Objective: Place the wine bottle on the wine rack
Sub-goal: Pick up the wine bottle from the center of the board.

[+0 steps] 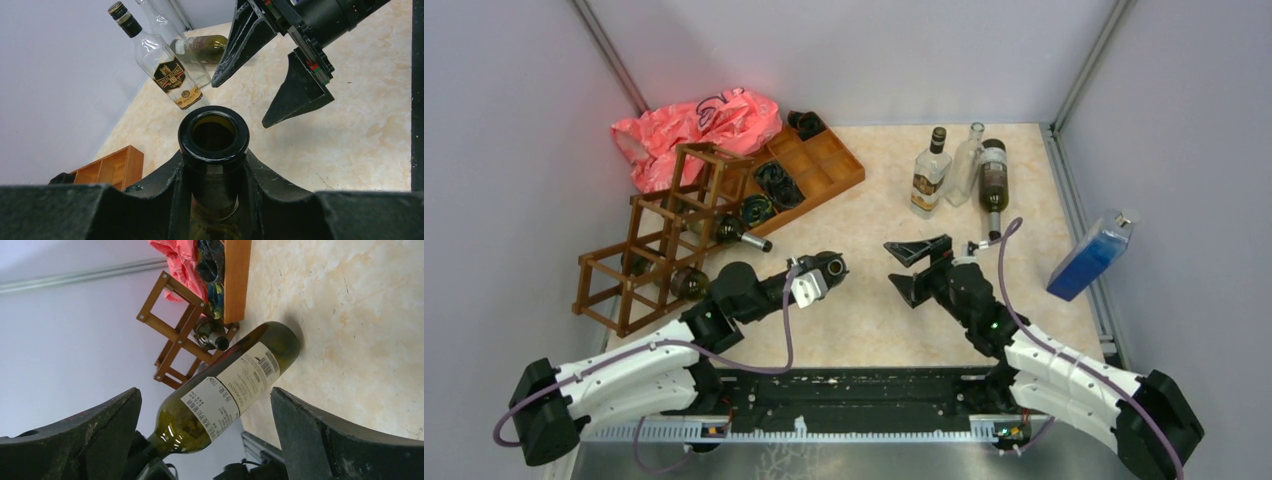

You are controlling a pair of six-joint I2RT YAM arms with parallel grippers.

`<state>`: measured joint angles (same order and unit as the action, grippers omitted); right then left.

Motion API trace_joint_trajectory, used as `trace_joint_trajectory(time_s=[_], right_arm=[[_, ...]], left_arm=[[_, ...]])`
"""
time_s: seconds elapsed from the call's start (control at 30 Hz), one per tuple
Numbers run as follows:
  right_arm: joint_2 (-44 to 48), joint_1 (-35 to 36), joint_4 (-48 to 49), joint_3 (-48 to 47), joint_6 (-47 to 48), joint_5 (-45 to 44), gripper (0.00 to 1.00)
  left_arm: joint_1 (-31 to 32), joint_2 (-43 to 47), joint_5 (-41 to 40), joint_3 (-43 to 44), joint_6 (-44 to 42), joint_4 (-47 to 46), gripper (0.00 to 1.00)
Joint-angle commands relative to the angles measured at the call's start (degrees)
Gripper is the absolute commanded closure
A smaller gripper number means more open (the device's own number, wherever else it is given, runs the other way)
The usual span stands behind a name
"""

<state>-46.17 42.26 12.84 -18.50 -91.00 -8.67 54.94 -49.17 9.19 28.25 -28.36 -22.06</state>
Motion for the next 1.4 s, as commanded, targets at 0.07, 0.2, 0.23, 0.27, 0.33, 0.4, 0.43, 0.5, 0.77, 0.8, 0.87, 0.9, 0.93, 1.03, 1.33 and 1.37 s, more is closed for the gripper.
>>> trace_joint_trajectory(time_s=[0.07, 0.2, 0.23, 0.27, 0.33, 0.4, 0.43, 0.5, 0.77, 0.8, 0.87, 0.9, 0.93, 1.03, 1.33, 1.37], right_arm=[[-0.4, 0.6, 12.8, 5.2, -14.1, -1.1, 0.01], [-4.4, 0.6, 16.7, 5.0, -16.9, 0.5, 0.01], [-5.7, 0.6, 18.3, 5.1, -17.9, 1.2, 0.02], [-6.9, 0.7, 19.7, 5.1, -18.9, 1.8, 0.02], [-9.3, 0.6, 22.4, 5.1, -20.7, 3.1, 0.02], [-11.5, 0.7, 24.9, 5.0, -21.7, 4.1, 0.01], [-12.5, 0.7, 26.0, 4.9, -21.9, 4.6, 0.01], [-14.5, 0.8, 28.1, 4.2, -22.5, 5.7, 0.01], [-23.4, 2.2, 37.4, 1.2, -26.9, 8.4, 0.01], [-24.8, 2.4, 39.0, 0.9, -27.7, 9.8, 0.02], [-27.8, 3.1, 42.5, 0.5, -29.3, 10.2, 0.01], [-28.9, 3.4, 43.9, 0.2, -30.2, 10.4, 0.01], [-30.0, 3.5, 45.3, -0.2, -30.8, 10.6, 0.01], [-32.7, 3.9, 47.7, -1.8, -32.2, 11.7, 0.01], [-39.6, 4.3, 54.5, -5.2, -37.6, 11.8, 0.01], [-40.7, 4.4, 55.3, -6.0, -38.1, 12.3, 0.01]], left_arm=[[0.4, 0.6, -0.4, -1.2, -3.4, -12.9, 1.00], [0.4, -0.3, -0.6, -2.5, -3.2, -16.2, 1.00], [0.4, -0.6, -0.7, -2.7, -3.3, -17.1, 1.00], [0.4, -1.0, -0.8, -2.6, -3.6, -17.4, 1.00], [0.4, -1.8, -0.6, -2.1, -4.0, -17.7, 1.00], [0.4, -2.3, -0.4, -1.5, -4.2, -17.9, 1.00], [0.4, -2.6, -0.2, -1.3, -4.3, -18.0, 1.00], [0.4, -2.9, 0.5, -0.9, -4.2, -18.4, 1.00], [0.4, -5.3, 3.3, 0.6, -4.1, -21.2, 1.00], [0.4, -5.7, 3.3, 1.0, -4.3, -21.5, 1.00], [0.4, -6.3, 3.1, 1.8, -4.6, -21.6, 1.00], [0.4, -6.7, 2.9, 2.2, -4.6, -21.5, 1.00], [0.4, -7.1, 2.9, 2.6, -5.0, -21.8, 1.00], [0.4, -8.5, 3.1, 3.8, -6.9, -22.6, 1.00], [0.4, -9.7, 12.1, 6.1, -7.5, -21.7, 1.00], [0.4, -9.6, 13.4, 5.8, -7.4, -21.5, 1.00]])
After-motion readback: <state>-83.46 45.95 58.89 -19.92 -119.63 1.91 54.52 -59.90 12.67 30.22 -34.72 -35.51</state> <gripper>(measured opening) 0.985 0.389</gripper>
